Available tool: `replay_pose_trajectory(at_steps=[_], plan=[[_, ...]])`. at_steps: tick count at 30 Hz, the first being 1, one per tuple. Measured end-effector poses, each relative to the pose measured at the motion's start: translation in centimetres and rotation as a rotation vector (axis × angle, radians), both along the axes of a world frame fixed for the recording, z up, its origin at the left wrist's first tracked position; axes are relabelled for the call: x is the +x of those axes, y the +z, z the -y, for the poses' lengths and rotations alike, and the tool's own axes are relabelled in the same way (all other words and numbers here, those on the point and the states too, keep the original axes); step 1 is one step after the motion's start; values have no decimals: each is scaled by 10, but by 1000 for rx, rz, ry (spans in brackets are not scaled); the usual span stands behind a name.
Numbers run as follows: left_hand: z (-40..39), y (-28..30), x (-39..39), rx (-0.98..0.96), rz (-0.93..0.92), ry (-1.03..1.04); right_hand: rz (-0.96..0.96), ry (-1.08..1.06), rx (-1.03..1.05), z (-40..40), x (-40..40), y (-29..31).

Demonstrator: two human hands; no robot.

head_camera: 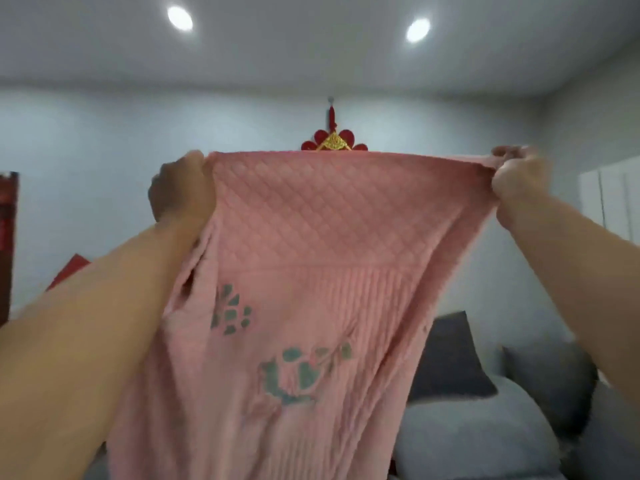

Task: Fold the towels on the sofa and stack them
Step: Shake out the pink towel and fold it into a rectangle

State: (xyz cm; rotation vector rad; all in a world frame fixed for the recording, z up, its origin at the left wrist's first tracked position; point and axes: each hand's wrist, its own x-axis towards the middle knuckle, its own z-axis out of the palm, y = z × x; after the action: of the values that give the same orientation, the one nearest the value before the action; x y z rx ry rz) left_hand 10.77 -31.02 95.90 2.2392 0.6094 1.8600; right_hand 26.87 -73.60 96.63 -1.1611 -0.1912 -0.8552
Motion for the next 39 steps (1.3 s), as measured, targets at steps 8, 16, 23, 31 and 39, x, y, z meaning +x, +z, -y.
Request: replay_pose_trajectory(at_steps=[8,16,23,31,39], plan=[[6,-1,7,118,-45,24,16,-64,51,7,2,-10],[16,-25,56,66,-411,-156,-241,132,36,-23,56,-49],[37,24,79,-69,88,-222,190,-177,250,-8,60,-20],[31,-46,180,26,-537,-280,-341,-9,-200,-63,134,-92],[56,63,170,-25,-93,-271,25,-118,35,37,93,36]])
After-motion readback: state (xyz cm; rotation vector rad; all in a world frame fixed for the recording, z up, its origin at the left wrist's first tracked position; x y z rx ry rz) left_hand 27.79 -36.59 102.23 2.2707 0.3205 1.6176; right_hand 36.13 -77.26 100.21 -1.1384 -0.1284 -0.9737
